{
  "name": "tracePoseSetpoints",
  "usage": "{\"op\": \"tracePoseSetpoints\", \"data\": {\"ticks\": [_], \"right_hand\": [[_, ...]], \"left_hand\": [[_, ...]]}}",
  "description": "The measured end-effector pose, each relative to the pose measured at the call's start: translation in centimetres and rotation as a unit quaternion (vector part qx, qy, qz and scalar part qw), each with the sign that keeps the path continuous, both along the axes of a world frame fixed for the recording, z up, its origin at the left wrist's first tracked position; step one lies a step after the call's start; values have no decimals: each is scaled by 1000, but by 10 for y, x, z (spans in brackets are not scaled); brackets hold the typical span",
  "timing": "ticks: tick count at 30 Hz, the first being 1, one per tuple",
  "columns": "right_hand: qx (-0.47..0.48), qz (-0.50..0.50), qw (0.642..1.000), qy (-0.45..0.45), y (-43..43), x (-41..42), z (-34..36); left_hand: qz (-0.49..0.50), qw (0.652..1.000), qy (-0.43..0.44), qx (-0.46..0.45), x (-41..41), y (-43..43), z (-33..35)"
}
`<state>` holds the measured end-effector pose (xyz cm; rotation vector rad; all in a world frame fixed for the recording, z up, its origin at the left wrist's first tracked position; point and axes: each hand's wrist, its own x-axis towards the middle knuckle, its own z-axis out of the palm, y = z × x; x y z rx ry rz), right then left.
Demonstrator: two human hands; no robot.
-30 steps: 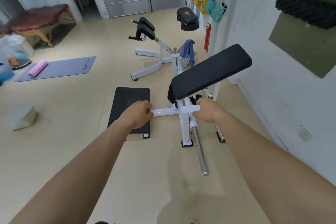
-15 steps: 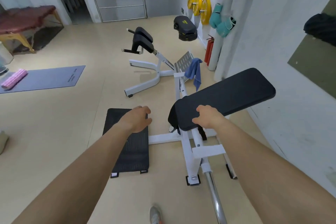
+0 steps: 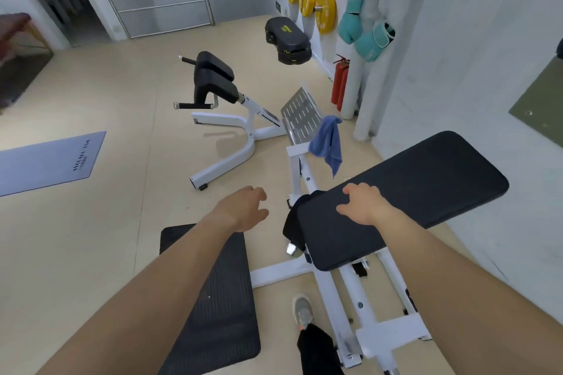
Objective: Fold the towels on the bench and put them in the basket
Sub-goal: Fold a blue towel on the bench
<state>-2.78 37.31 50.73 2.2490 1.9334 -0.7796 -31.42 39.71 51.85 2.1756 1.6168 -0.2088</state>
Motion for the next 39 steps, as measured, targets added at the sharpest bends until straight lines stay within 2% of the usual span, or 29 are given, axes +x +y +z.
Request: {"op": "tracePoseSetpoints", "data": {"ticks": [8, 14, 18, 22, 25, 29, 33, 39], "right_hand": [[-13, -12, 1000, 21, 203, 44, -75], [-36, -74, 994, 65, 349, 98, -134], [-11, -102, 992, 79, 431, 132, -168], [29, -99, 989, 105, 496, 154, -209], [48, -86, 987, 125, 533, 160, -242], [74, -89, 969, 217, 560, 158, -272], [116, -102, 958, 241, 561, 159, -287], [144, -213, 934, 249, 551, 166, -262]], "left_hand": [[-13, 999, 30, -41, 45, 194, -59], [-3, 993, 46, -111, 107, 334, -126], [17, 993, 10, -119, 163, 421, -175], [78, 986, -75, -129, 223, 490, -222], [117, 975, -150, -117, 265, 526, -252], [141, 960, -218, -102, 299, 555, -281], [160, 965, -197, -67, 302, 560, -296], [172, 963, -197, -71, 293, 552, -269]]}}
